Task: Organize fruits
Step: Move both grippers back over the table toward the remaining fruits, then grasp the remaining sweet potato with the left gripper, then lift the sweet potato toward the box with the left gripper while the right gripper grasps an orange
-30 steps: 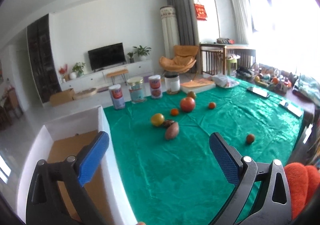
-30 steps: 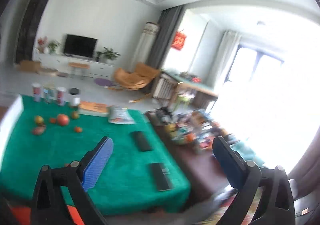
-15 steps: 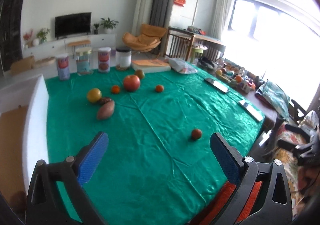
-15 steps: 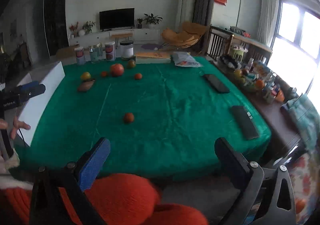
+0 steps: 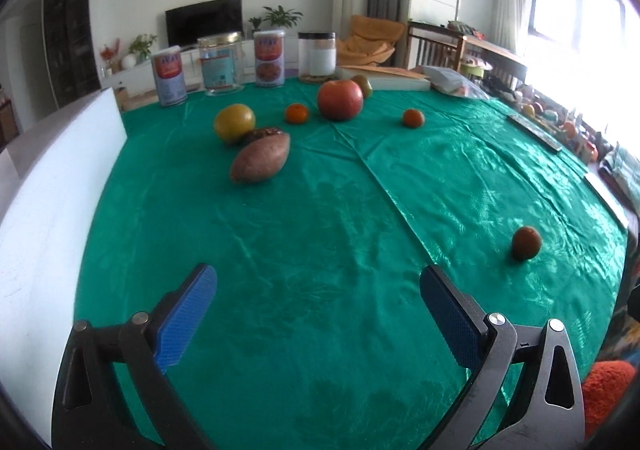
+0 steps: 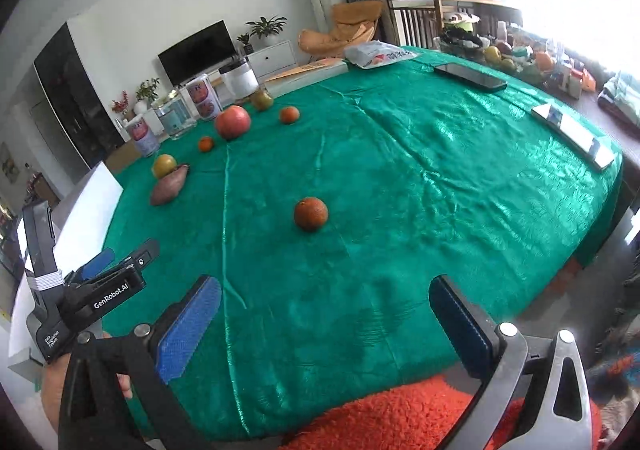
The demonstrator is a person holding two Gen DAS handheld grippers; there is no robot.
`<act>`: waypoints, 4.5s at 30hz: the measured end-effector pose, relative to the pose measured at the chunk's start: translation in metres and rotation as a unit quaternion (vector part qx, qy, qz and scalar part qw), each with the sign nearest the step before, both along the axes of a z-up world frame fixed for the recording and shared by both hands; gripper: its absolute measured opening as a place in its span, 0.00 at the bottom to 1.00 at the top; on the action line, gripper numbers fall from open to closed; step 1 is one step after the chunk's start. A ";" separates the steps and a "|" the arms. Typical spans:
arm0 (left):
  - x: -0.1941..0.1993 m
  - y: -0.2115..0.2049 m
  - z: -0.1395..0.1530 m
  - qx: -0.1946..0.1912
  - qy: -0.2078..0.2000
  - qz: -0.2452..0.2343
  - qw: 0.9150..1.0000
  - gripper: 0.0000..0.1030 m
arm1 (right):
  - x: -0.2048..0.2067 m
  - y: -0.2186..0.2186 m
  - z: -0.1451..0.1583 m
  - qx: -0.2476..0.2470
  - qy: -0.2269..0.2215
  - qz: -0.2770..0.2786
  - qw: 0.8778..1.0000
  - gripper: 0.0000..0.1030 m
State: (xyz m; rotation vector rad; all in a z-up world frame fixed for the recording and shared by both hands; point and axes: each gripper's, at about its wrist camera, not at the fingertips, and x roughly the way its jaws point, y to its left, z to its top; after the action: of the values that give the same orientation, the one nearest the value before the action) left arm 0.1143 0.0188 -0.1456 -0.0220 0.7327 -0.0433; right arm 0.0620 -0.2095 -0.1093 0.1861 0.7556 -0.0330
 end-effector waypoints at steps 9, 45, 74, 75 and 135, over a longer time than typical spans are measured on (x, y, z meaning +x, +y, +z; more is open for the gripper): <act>0.020 -0.005 -0.016 -0.004 0.051 -0.028 0.998 0.99 | 0.008 0.014 -0.007 -0.070 0.011 0.012 0.997 1.00; 0.032 -0.013 -0.031 0.012 0.098 -0.027 0.995 0.99 | 0.002 0.016 -0.005 -0.070 -0.010 0.019 0.997 1.00; 0.032 -0.012 -0.032 0.012 0.097 -0.028 0.995 0.99 | -0.009 0.017 0.000 -0.073 -0.039 0.021 0.996 1.00; 0.032 -0.012 -0.032 0.012 0.097 -0.028 0.995 0.99 | -0.009 0.017 0.001 -0.073 -0.041 0.021 0.996 1.00; 0.079 0.053 0.006 -0.096 0.183 -0.023 0.978 0.33 | -0.011 0.010 0.000 -0.047 -0.042 0.021 0.998 1.00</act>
State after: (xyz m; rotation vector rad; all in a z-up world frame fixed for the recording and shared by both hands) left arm 0.1937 0.0720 -0.1394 -0.2012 1.0963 -0.1578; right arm 0.0509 -0.1991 -0.1095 0.0821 0.6718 -0.0195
